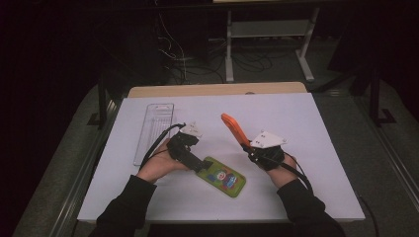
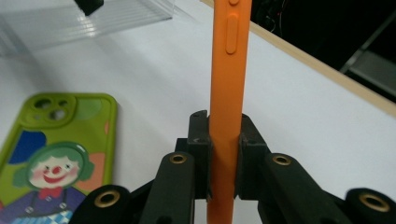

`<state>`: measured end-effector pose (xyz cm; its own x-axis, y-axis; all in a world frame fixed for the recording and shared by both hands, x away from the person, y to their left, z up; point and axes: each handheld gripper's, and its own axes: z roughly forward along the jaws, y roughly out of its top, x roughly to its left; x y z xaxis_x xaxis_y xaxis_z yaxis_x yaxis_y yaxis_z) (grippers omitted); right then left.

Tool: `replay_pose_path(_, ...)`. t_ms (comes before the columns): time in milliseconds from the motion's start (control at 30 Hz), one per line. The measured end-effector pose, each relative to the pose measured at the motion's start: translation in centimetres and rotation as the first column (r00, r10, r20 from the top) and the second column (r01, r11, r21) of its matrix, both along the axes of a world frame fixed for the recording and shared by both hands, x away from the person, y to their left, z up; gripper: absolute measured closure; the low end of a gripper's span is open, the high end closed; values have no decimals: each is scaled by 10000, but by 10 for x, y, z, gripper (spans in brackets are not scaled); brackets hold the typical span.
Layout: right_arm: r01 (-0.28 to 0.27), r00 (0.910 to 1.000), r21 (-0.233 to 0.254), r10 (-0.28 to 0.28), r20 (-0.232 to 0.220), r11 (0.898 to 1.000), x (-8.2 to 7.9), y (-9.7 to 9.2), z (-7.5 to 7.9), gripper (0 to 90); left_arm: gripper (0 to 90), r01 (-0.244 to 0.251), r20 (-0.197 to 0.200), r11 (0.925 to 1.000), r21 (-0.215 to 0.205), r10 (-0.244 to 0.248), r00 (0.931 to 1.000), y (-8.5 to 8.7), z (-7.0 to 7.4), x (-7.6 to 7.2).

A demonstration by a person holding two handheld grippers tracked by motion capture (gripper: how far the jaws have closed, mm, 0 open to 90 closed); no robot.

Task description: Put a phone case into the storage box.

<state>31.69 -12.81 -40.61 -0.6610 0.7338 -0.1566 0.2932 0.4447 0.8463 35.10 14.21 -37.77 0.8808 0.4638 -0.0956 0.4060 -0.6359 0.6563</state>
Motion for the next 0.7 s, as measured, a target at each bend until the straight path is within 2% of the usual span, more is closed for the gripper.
replay_pose_path(33,23,9999,125,-22,-114,9999,1,-1,0,779,0,130,54,9998,158,-131,9999,1,1,1)
replay_pose_path(100,30,9995,363,-19,-312,9993,3,-4,0,779,0,28,43,9999,137,-29,10000,1,0,1)
replay_pose_path(133,87,9984,659,-50,-561,9978,5,-6,-1,779,0,-13,71,10000,85,13,10000,1,0,2)
replay_pose_path(167,87,9984,659,-50,-561,9978,5,-6,-1,779,0,-13,71,10000,85,13,10000,1,0,2)
replay_pose_path(200,219,9959,1055,-125,-895,9942,7,-10,-1,780,0,-42,73,9999,117,41,10000,1,0,1)
replay_pose_path(233,219,9959,1055,-125,-895,9942,7,-10,-1,780,0,-88,97,9999,80,88,9999,1,-1,1)
replay_pose_path(300,394,9921,1562,-200,-1235,9869,9,-14,-1,780,0,-205,73,9998,-21,205,9998,1,-1,1)
replay_pose_path(367,459,9904,1904,-198,-1370,9806,11,-18,-1,780,0,-354,60,9991,-216,355,9994,1,-1,2)
replay_pose_path(400,459,9904,1904,-198,-1370,9806,11,-18,-1,780,0,-354,60,9991,-216,355,9994,1,-1,2)
replay_pose_path(467,697,9855,2288,-314,-1670,9710,13,-21,-2,781,0,-586,31,9974,-411,588,9983,1,-2,2)
replay_pose_path(600,766,9845,2277,-375,-1715,9707,13,-22,-3,780,0,-793,248,9948,-641,811,9964,3,1,3)
replay_pose_path(667,747,9858,2328,-367,-1637,9696,13,-21,-2,780,0,-871,267,9923,-879,898,9956,5,3,4)
replay_pose_path(700,747,9858,2328,-367,-1637,9696,13,-21,-2,780,0,-1041,251,9880,-1140,1076,9939,5,4,4)
